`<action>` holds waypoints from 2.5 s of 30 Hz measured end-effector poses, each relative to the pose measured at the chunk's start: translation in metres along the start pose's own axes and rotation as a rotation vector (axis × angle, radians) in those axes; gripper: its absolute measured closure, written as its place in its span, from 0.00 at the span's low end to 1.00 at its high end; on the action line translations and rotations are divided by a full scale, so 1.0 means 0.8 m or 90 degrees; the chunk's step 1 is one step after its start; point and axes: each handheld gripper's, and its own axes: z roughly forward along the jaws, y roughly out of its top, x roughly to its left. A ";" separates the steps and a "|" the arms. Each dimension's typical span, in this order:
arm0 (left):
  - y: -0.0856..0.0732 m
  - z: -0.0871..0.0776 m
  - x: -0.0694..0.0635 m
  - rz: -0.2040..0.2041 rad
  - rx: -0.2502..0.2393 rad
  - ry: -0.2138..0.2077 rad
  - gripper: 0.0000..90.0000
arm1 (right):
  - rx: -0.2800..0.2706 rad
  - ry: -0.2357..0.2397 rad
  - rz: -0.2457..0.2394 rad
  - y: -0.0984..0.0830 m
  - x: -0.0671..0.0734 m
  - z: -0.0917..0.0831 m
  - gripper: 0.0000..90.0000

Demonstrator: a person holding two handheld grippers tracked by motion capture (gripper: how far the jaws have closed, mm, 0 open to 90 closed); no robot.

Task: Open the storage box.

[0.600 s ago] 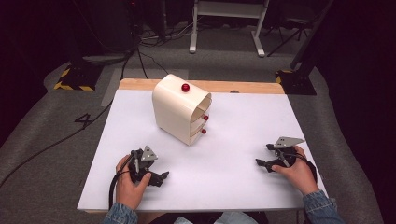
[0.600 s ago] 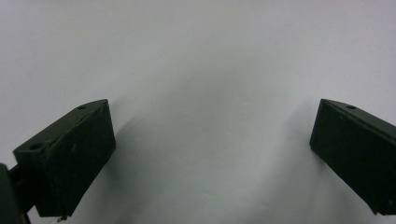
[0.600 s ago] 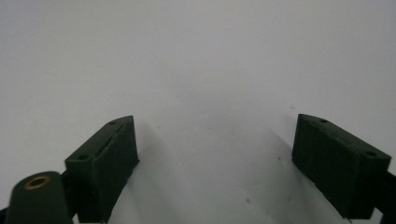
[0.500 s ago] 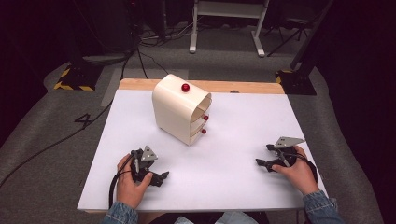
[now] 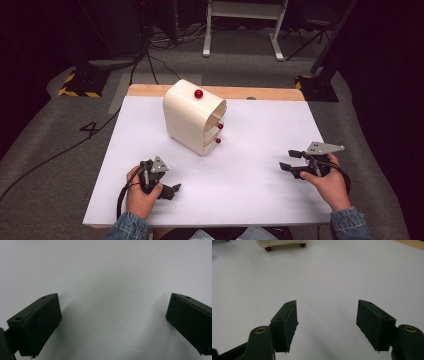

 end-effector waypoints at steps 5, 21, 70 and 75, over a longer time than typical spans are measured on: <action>0.000 0.000 0.000 0.001 0.001 0.001 0.00 | -0.037 0.007 0.006 0.013 0.009 -0.006 0.41; 0.000 0.000 0.000 -0.001 0.001 -0.002 0.00 | -0.078 0.034 -0.048 0.081 0.031 0.011 0.58; 0.000 0.000 0.000 -0.002 -0.001 -0.002 0.00 | -0.081 0.144 -0.071 0.108 0.070 0.213 0.79; 0.000 0.000 0.000 -0.002 -0.001 -0.002 0.00 | -0.083 0.138 -0.072 0.107 0.073 0.218 0.82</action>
